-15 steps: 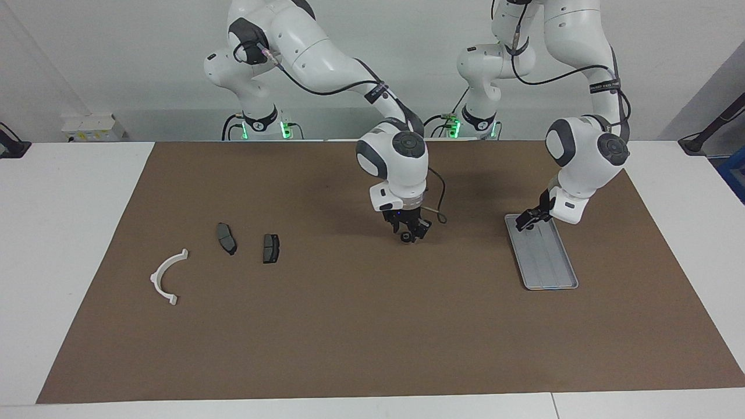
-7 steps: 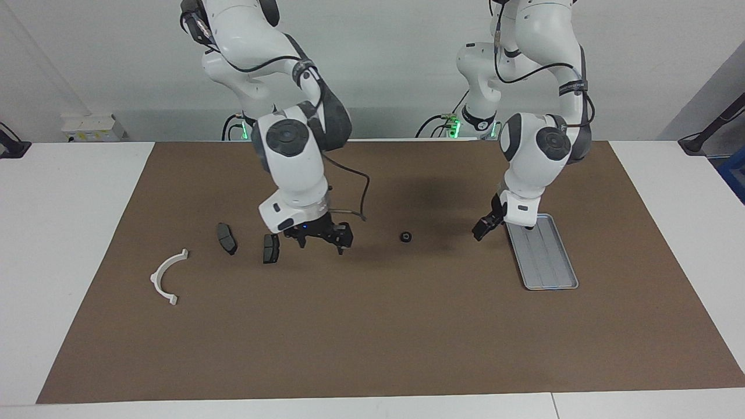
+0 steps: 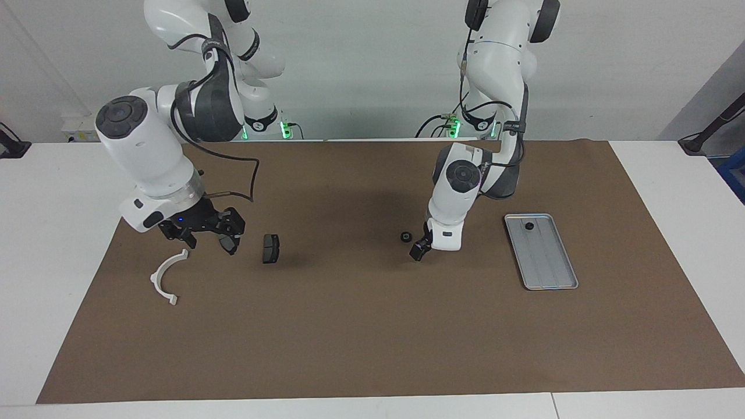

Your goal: Pick bearing gear from pile to tray

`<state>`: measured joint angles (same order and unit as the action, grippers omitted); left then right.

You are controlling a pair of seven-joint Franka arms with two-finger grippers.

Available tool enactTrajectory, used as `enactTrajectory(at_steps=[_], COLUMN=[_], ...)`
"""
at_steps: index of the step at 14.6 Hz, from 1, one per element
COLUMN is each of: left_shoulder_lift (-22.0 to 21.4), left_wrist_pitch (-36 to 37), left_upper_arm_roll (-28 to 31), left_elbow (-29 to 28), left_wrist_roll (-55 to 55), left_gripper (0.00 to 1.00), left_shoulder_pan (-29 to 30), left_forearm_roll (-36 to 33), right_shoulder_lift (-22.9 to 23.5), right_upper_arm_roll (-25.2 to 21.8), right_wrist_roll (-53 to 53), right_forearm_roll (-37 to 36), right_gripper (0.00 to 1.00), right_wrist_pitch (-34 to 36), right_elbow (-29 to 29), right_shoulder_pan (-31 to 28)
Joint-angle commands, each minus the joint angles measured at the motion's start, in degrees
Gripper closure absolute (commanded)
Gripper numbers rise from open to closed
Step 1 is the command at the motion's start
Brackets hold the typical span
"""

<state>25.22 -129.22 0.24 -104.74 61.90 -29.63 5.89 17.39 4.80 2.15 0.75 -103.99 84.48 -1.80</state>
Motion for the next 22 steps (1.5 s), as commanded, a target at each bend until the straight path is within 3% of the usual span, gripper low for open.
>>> enactTrajectory(at_steps=[1, 5, 9, 13, 16, 22], left_shoulder_lift=[4.0, 3.8, 3.8, 3.4, 2.6, 1.5], left_wrist_pitch=[1.0, 3.2, 3.4, 2.9, 2.5, 2.4], left_upper_arm_roll=[1.1, 1.0, 0.8, 0.7, 0.7, 0.7], left_elbow=[4.6, 4.6, 4.1, 3.3, 1.7, 0.5], left_wrist_roll=[3.9, 5.0, 4.8, 5.3, 5.3, 6.1], left_gripper=[0.00, 0.00, 0.00, 0.00, 0.00, 0.00], left_shoulder_pan=[-3.9, -4.1, -4.2, -4.1, -4.3, -5.1], left_forearm_roll=[-0.4, -0.5, -0.5, -0.3, -0.3, -0.3], right_shoulder_lift=[-2.5, -3.4, -9.7, -14.7, -18.8, -20.3], right_upper_arm_roll=[0.7, 1.0, 1.1, 1.0, 0.8, 0.7], right_wrist_roll=[-0.7, -0.6, -1.4, -5.0, -5.0, -4.9], right_forearm_roll=[-0.7, -3.1, -2.3, 0.4, 0.5, 0.3], right_gripper=[0.00, 0.00, 0.00, 0.00, 0.00, 0.00], right_wrist_pitch=[1.1, 0.1, 1.6, 7.3, 8.4, 12.0], right_elbow=[1.6, 1.5, 2.3, 4.5, 8.1, 10.8], right_shoulder_pan=[-0.8, 1.1, -1.2, -3.6, -3.8, -3.6])
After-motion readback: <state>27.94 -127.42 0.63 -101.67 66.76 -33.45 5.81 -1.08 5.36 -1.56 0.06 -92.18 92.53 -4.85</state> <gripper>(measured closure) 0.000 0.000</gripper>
